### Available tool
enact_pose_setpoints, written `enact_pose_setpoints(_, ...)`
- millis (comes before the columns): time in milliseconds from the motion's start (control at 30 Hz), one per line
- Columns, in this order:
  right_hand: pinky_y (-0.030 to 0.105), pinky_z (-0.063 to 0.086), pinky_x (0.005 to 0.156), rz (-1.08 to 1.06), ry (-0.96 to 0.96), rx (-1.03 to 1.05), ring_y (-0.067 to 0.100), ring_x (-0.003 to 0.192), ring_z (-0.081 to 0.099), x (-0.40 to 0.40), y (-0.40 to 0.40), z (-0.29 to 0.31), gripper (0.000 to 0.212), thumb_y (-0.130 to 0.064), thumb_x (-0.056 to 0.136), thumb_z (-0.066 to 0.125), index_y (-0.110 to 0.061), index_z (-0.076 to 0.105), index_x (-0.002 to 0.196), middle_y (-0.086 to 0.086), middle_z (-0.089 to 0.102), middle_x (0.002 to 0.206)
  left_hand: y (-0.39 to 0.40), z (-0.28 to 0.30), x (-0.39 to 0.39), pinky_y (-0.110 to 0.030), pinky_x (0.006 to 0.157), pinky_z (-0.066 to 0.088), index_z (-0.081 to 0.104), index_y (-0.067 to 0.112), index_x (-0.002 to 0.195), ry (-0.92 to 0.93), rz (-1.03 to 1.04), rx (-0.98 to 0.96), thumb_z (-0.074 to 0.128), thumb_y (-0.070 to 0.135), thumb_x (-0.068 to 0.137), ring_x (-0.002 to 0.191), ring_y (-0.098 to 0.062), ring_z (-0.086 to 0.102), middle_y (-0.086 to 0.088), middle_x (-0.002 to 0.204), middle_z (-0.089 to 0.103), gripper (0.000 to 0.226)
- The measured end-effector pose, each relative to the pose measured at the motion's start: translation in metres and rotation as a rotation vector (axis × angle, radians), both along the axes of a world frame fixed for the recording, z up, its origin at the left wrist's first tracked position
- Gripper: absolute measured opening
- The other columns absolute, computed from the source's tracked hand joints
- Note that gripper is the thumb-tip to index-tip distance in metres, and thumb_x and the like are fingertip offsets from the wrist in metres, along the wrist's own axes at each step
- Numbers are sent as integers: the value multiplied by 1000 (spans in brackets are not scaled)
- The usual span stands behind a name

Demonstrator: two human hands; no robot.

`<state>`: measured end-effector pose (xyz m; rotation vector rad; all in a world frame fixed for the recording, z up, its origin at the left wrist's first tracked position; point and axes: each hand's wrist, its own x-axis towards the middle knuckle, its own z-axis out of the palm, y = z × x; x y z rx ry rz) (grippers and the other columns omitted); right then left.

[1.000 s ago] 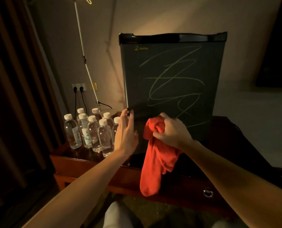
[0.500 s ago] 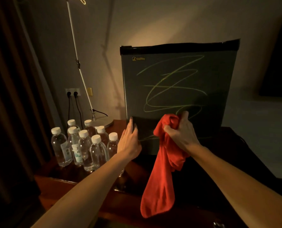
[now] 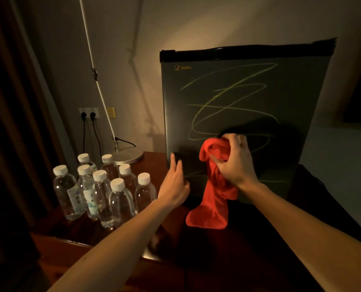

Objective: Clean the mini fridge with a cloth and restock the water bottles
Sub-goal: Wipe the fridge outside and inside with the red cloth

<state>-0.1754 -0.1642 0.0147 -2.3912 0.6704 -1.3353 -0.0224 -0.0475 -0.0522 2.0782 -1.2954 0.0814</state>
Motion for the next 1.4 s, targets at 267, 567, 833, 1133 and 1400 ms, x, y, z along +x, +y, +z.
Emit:
enact_pose_setpoints(267, 16, 41, 85, 115, -71, -35, 15, 99, 61, -12, 19, 10, 49, -35, 76, 81, -20, 60, 118, 3, 61, 109, 4, 20, -41, -41, 89, 54, 47, 20, 134, 201, -296, -350, 75, 30, 75, 104, -15, 64, 2, 118, 61, 66)
enact_pose_setpoints(567, 12, 31, 106, 424, 81, -54, 4, 131, 39, -38, 39, -7, 71, -36, 78, 74, -24, 43, 139, 3, 36, 144, 9, 41, -66, -35, 77, 56, 68, 21, 92, 564, -252, -666, 58, -15, 72, 84, -13, 68, -1, 86, 74, 43)
enact_pose_setpoints(833, 25, 34, 110, 227, 42, -229, 20, 126, 47, -10, 3, 33, 51, -33, 88, 55, -20, 54, 137, 9, 44, 135, 8, 69, -19, -28, 70, 53, 67, 22, 97, 559, -316, -474, 39, -3, 51, 79, -9, 64, 9, 83, 71, 59)
enact_pose_setpoints(1133, 38, 39, 104, -153, -124, -484, 36, 121, 41, 46, -2, 115, 61, 0, 78, 59, -19, 55, 136, 16, 38, 141, -14, 111, 28, -29, 108, 36, 54, 9, 131, 288, 159, -605, 56, 4, 88, 120, -23, 51, -12, 129, 54, 43)
enact_pose_setpoints(1400, 54, 35, 105, -289, 247, -913, 46, 133, 27, 92, -6, 88, 78, -40, 80, 61, -17, 36, 149, 20, 31, 153, -39, 112, 56, -42, 112, 37, 42, 19, 144, 368, 124, -646, 53, 8, 96, 127, -26, 50, -12, 135, 54, 50)
